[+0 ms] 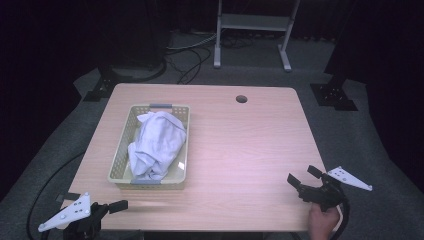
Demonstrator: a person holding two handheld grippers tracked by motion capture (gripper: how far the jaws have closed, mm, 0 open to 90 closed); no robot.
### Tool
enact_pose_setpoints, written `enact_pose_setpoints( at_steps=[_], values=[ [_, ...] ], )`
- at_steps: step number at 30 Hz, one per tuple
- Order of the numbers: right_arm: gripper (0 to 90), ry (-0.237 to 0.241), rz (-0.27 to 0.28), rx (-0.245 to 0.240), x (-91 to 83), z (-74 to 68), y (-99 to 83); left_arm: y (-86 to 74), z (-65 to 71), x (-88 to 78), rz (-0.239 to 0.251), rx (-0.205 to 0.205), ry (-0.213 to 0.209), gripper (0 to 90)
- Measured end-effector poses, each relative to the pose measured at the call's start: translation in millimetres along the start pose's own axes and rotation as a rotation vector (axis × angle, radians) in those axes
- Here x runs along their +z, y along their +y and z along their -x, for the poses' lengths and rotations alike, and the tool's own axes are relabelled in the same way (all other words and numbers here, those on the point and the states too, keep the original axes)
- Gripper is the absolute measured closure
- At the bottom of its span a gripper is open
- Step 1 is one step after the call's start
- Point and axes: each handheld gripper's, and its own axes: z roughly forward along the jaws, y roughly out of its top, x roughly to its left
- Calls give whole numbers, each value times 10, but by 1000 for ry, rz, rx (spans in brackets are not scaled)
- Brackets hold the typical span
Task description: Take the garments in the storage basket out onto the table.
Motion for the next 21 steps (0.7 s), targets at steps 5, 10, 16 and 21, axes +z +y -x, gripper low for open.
enact_pose_setpoints(
  at_steps=[5,10,16,21],
  values=[
    [11,1,-2,-5,2,-3,0,40,-30,73,-21,16,-5,2],
    [12,7,-3,-5,2,-5,0,58,-58,122,-27,15,-17,2],
    [11,10,-2,-7,2,-6,1,123,-96,152,-30,21,-28,2],
    [11,9,-2,-8,2,-8,1,171,-130,193,-38,30,-47,2]
  ],
)
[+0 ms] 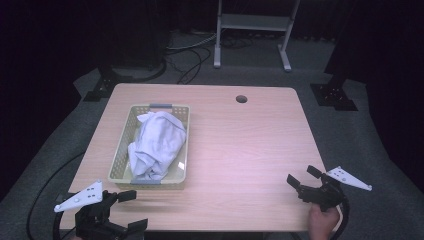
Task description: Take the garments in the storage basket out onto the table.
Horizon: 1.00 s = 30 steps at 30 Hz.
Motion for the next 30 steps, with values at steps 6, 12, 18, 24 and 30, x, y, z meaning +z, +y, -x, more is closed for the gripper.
enact_pose_setpoints(
  at_steps=[6,12,18,24,30],
  values=[
    [11,2,-1,-1,2,0,0,64,-58,24,1,7,-3,2],
    [11,1,-2,-2,3,-1,0,119,-116,47,-9,17,-3,2],
    [11,1,-2,-2,3,-1,0,161,-165,77,-18,22,-6,2],
    [11,1,-4,-4,5,-2,0,175,-206,97,-17,25,-5,2],
    [12,3,-3,-5,4,-1,0,219,-274,104,-8,22,-14,2]
  ],
)
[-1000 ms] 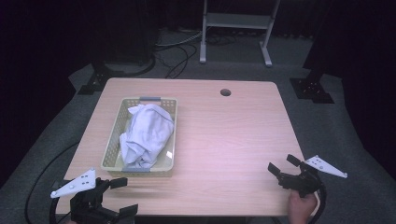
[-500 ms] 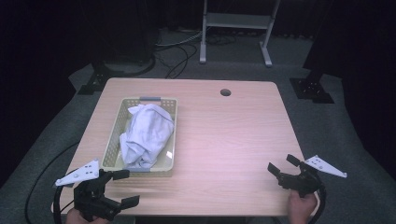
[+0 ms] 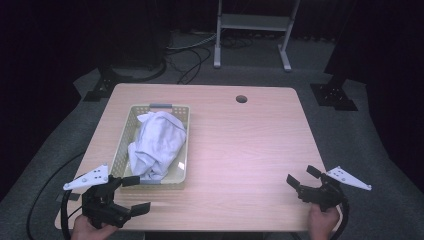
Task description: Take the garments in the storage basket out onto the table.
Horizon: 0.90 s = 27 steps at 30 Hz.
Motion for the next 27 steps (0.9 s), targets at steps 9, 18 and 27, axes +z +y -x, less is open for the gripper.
enact_pose_setpoints(
  at_steps=[9,18,27],
  values=[
    [11,3,0,-1,-1,-2,-1,59,-82,35,2,-1,-6,2],
    [11,5,-2,-3,1,-3,0,113,-139,59,7,-2,-5,1],
    [12,8,-1,-6,0,-4,0,169,-207,72,16,-2,6,2]
  ],
)
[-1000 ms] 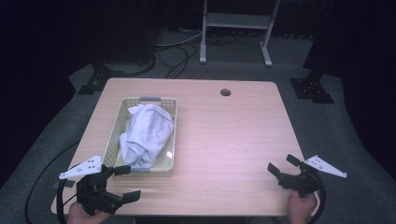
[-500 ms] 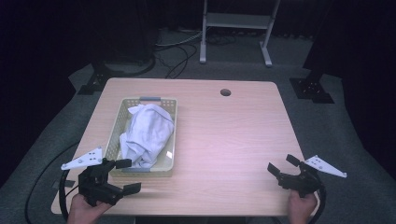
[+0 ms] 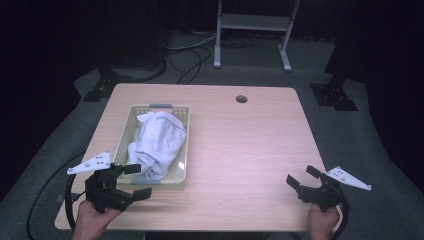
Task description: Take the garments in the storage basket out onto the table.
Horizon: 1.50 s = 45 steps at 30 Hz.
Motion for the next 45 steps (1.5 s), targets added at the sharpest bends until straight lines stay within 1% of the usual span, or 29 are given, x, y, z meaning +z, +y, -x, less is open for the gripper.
enact_pose_setpoints(
  at_steps=[4,9,17,20,21,27,32,37,45],
  values=[
    [11,-2,-1,-2,0,-3,0,6,-26,8,4,-8,1,2],
    [12,-1,-2,-3,2,-5,0,25,-49,23,-1,-8,-1,2],
    [11,-1,-3,-4,2,-6,0,69,-113,46,14,-14,-2,2],
    [11,0,-3,-4,3,-5,0,97,-145,68,16,-30,-6,2],
    [12,0,-3,-5,4,-6,-1,103,-154,77,14,-25,-5,2],
    [11,2,-4,-9,5,-8,0,127,-208,126,15,-36,-6,2],
    [12,4,-1,-6,0,-4,0,146,-226,137,11,-37,-5,1],
    [11,3,-5,-13,5,-11,0,172,-262,125,32,-56,-30,1],
    [12,3,-4,-10,5,-10,-1,208,-344,132,34,-72,-21,2]
  ],
)
